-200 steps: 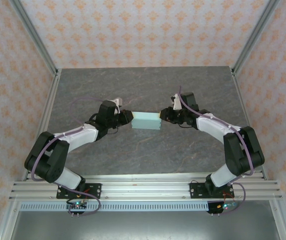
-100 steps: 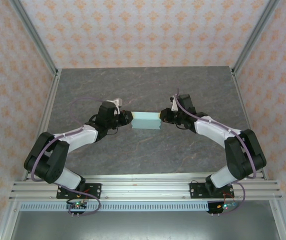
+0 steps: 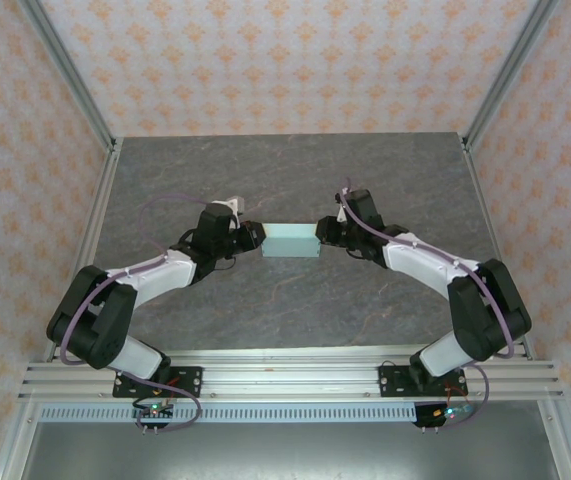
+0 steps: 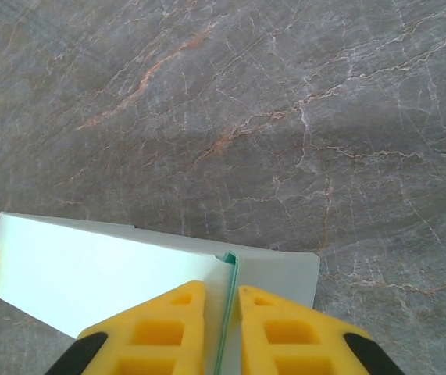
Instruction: Fold the paper box
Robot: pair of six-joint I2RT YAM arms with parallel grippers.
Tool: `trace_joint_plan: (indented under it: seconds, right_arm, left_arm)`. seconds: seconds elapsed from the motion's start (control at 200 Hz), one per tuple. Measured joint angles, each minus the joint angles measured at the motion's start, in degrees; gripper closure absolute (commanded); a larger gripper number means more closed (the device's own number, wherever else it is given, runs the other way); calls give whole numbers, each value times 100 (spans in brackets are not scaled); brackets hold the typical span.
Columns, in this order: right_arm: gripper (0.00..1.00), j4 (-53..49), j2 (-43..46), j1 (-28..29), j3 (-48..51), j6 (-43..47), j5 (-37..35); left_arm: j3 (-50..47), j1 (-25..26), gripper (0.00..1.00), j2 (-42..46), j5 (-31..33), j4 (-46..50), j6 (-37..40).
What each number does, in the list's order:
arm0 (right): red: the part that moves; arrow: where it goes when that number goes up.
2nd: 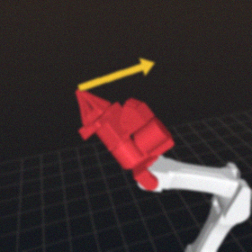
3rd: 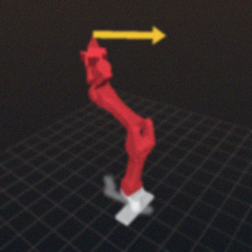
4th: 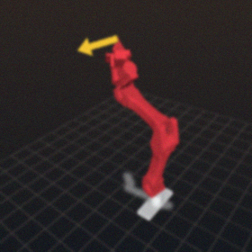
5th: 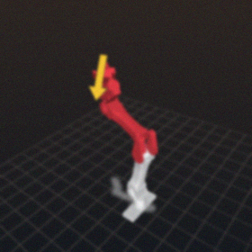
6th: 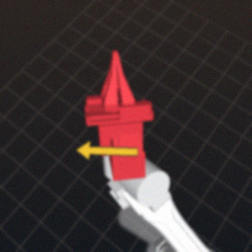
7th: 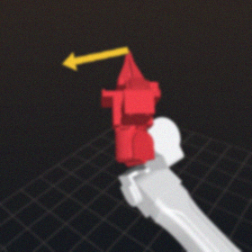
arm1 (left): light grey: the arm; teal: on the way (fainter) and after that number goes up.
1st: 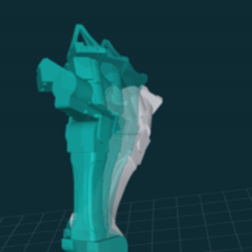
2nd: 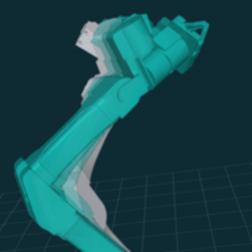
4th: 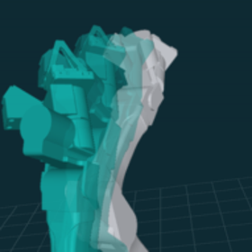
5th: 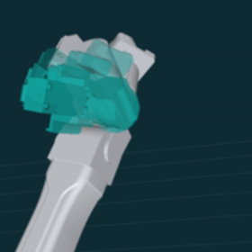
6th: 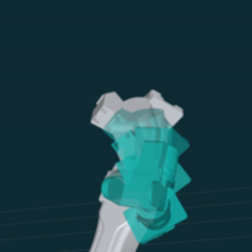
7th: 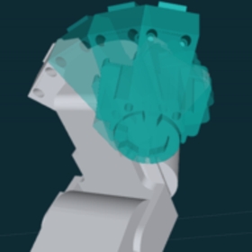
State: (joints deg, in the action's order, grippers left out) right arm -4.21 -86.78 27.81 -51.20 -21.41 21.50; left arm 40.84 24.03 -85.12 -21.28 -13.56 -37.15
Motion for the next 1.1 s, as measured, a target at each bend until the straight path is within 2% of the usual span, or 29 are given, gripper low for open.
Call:
trace_joint_plan:
  seconds: [0.15,0.49,1.096]
  right_arm:
    - [79,-455,-87,-109,-293,15,282]
    - [72,-1078,-280,-291,-693,55,935]
    - [76,-1215,-232,-363,-621,114,1674]
  left_arm:
    - [122,35,70,50,118,321,-7]
    - [341,35,66,52,26,758,-149]
    - [-26,96,66,450,-361,793,-498]
